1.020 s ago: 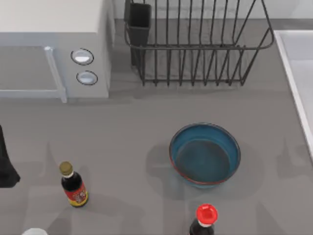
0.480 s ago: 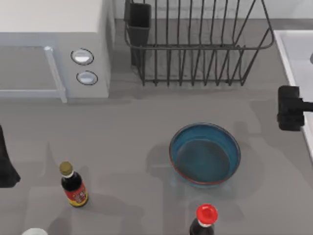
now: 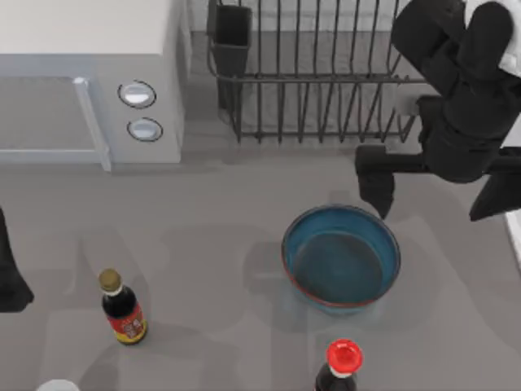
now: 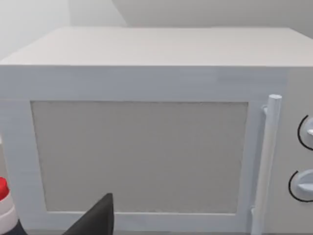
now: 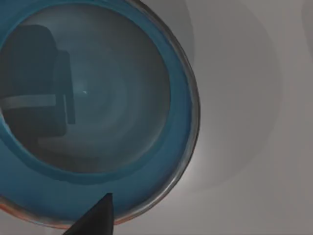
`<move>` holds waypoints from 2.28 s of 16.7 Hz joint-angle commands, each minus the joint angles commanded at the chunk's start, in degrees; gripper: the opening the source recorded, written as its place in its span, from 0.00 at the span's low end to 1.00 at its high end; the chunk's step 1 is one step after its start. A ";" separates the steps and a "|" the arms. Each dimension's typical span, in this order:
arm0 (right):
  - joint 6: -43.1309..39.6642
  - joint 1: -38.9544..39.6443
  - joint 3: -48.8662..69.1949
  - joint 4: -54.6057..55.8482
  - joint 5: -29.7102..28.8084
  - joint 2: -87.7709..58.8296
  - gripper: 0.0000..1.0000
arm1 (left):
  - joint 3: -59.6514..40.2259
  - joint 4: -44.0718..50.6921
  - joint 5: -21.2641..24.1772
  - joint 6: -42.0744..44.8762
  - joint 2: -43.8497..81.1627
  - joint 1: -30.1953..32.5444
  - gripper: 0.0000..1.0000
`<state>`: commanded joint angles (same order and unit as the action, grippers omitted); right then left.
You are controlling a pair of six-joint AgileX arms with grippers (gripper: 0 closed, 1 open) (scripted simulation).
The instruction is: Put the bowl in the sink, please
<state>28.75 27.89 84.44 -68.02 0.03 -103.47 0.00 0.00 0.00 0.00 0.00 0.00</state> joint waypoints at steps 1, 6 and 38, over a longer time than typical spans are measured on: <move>0.61 0.61 2.01 -1.28 -0.03 -2.04 1.00 | 0.00 0.00 0.00 0.00 0.00 0.00 1.00; 1.44 1.45 4.73 -3.03 -0.09 -4.66 1.00 | 0.00 0.00 0.00 0.00 0.00 0.00 1.00; 1.70 1.62 -10.61 18.29 -0.12 -10.63 0.00 | 0.00 0.00 0.00 0.00 0.00 0.00 1.00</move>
<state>30.45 29.50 73.83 -49.73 -0.09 -114.10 0.00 0.00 0.00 0.00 0.00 0.00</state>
